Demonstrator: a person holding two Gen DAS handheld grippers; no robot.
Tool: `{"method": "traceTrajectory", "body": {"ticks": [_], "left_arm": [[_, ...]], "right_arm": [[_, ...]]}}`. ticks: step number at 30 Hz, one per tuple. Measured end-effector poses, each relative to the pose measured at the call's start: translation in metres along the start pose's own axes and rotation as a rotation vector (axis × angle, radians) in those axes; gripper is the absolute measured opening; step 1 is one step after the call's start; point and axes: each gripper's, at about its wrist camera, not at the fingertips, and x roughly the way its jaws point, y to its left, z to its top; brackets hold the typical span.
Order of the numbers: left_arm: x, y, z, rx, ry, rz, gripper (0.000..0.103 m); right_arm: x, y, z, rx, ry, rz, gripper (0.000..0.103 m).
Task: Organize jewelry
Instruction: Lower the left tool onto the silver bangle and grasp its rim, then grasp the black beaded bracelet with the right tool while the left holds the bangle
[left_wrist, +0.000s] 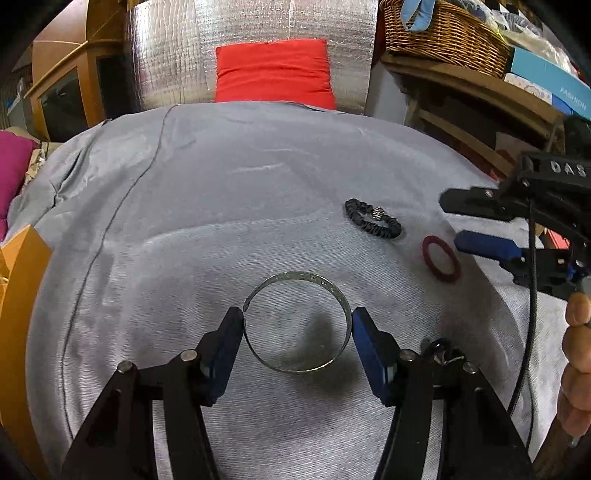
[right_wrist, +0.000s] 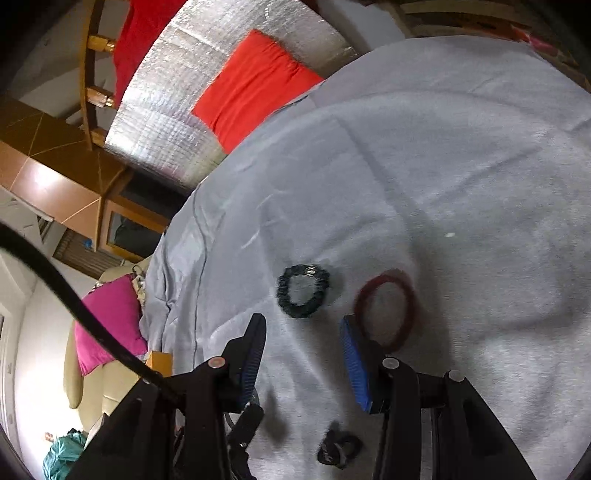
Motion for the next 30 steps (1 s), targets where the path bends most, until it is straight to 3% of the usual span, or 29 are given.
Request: {"method": "traceTrajectory", "body": {"ticks": [15, 20, 25, 30], "left_arm": [[-0.006, 0.031, -0.007, 0.0, 0.01, 0.069, 0.062], [-0.01, 0.037, -0.007, 0.001, 0.006, 0.081, 0.062], [-0.012, 0.046, -0.006, -0.018, 0.0, 0.092, 0.062], [-0.016, 0.049, -0.005, -0.026, -0.013, 0.095, 0.062]], "right_arm": [[0.056, -0.005, 0.016, 0.103, 0.01, -0.049, 0.045], [0.068, -0.005, 0.021, 0.108, -0.002, -0.082, 0.034], [0.075, 0.003, 0.019, 0.051, 0.01, -0.126, 0.014], [0.073, 0.014, 0.013, -0.011, 0.021, -0.14, 0.011]]}}
